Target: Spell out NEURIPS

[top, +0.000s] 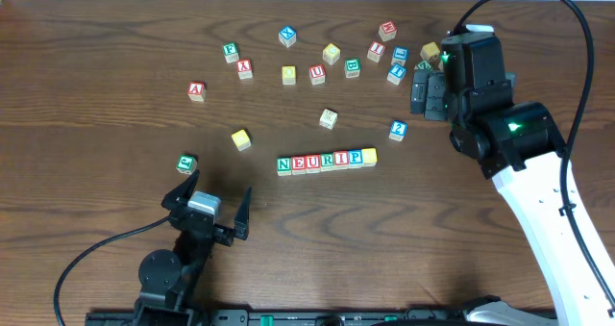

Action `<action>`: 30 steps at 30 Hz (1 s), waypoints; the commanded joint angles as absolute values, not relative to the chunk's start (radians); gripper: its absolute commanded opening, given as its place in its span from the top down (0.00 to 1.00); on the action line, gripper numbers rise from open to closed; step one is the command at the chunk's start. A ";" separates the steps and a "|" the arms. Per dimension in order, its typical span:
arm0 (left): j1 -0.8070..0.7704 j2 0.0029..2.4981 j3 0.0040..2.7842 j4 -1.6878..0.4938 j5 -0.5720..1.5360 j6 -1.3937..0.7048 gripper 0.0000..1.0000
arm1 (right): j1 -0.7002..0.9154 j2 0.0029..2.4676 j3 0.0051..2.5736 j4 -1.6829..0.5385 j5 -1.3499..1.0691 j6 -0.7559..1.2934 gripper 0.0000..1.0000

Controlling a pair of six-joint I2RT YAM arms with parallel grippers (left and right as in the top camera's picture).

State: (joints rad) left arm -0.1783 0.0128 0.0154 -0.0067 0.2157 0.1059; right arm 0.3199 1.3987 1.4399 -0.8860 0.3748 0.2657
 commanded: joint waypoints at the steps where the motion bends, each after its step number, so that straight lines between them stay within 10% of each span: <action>1: -0.173 0.001 0.004 -0.048 0.250 0.115 0.02 | 0.316 1.395 1.451 -0.886 0.386 0.253 0.01; 30: -0.173 0.003 0.004 -0.048 0.250 0.115 0.02 | 0.315 1.268 1.451 -0.909 0.391 0.244 0.01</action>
State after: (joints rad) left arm -0.1783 0.0128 0.0154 -0.0067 0.2157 0.1059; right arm 0.3199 1.3693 1.4399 -0.9047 0.3737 0.2653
